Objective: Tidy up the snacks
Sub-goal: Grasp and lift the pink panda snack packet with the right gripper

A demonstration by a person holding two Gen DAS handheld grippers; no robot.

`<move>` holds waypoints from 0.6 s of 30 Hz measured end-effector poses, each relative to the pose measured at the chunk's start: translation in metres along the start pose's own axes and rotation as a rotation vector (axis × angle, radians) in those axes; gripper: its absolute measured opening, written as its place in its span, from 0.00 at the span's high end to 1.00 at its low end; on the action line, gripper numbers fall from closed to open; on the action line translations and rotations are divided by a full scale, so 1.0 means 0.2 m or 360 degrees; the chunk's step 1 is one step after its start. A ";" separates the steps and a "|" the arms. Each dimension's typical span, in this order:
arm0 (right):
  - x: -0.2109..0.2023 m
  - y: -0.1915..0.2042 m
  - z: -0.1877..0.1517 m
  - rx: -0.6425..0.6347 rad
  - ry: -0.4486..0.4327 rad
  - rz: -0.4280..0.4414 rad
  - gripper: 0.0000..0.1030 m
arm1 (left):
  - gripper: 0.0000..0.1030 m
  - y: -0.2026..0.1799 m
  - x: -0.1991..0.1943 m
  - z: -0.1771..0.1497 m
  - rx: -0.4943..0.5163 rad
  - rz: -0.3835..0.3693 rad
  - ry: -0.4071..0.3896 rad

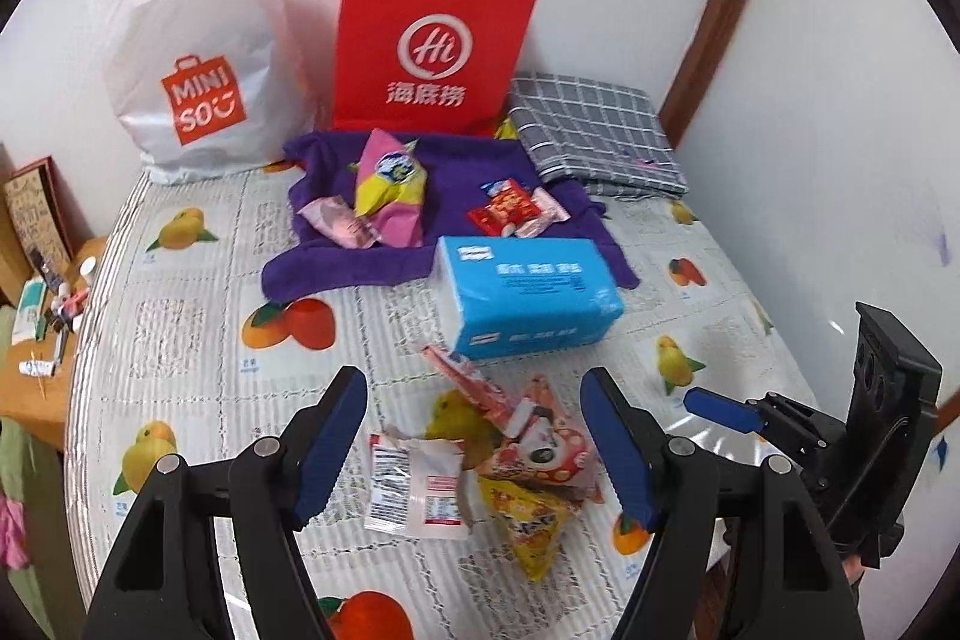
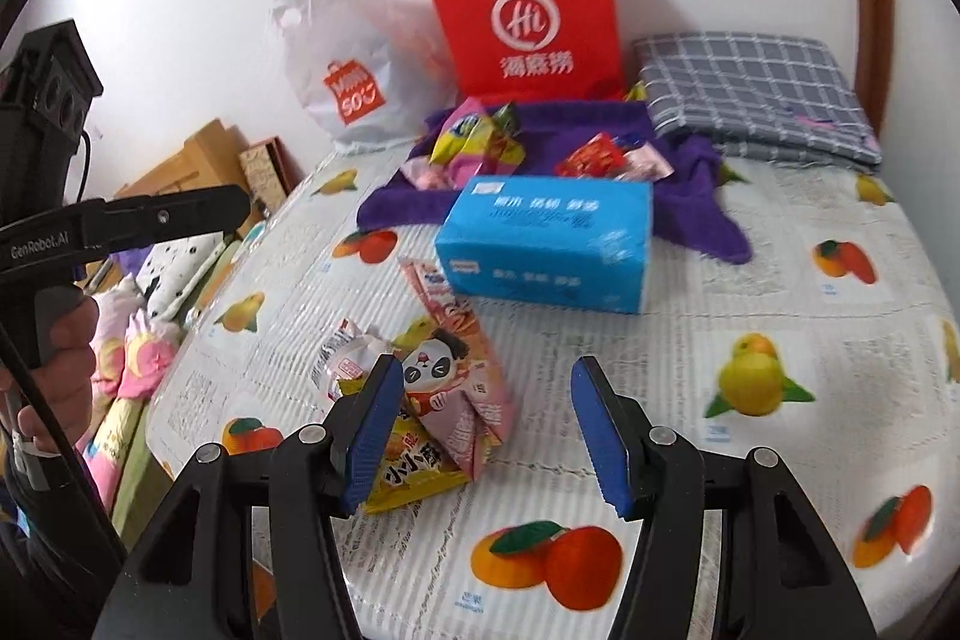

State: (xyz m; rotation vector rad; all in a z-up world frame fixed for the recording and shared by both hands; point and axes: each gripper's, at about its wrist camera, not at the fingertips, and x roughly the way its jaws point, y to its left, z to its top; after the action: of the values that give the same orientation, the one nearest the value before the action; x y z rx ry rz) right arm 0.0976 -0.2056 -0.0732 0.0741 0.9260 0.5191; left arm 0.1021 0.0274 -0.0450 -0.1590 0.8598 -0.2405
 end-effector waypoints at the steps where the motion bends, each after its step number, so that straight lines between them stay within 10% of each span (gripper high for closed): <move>1: 0.03 0.00 0.00 -0.0006 0.0015 0.0013 0.44 | 0.30 0.01 0.02 -0.01 -0.0013 0.0003 0.0010; 18: 0.49 0.10 0.00 -0.0180 0.0276 0.0113 0.37 | 0.30 0.23 0.19 -0.14 -0.0151 0.0045 0.0116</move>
State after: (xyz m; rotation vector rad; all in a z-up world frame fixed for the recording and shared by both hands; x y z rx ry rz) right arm 0.1375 -0.1429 -0.1405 -0.0412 1.0639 0.6506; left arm 0.1111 0.0595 -0.1005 -0.2276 0.9457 -0.1798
